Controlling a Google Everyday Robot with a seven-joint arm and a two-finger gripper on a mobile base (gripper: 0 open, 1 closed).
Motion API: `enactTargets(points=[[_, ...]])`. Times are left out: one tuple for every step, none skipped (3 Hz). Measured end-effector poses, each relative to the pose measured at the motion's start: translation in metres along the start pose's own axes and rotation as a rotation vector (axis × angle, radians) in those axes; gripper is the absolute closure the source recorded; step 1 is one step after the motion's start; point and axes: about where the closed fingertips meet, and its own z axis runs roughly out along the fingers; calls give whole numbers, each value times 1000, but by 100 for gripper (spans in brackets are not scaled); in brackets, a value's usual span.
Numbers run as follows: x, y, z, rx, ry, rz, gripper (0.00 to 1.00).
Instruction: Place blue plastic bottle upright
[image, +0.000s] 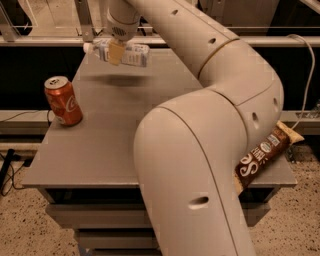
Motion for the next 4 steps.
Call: enactTargets(points=[[26, -35, -38, 124, -126, 152, 100], [59, -56, -68, 222, -232, 278, 100], [99, -77, -96, 364, -345, 341, 100], [117, -92, -116, 465, -416, 343, 100]])
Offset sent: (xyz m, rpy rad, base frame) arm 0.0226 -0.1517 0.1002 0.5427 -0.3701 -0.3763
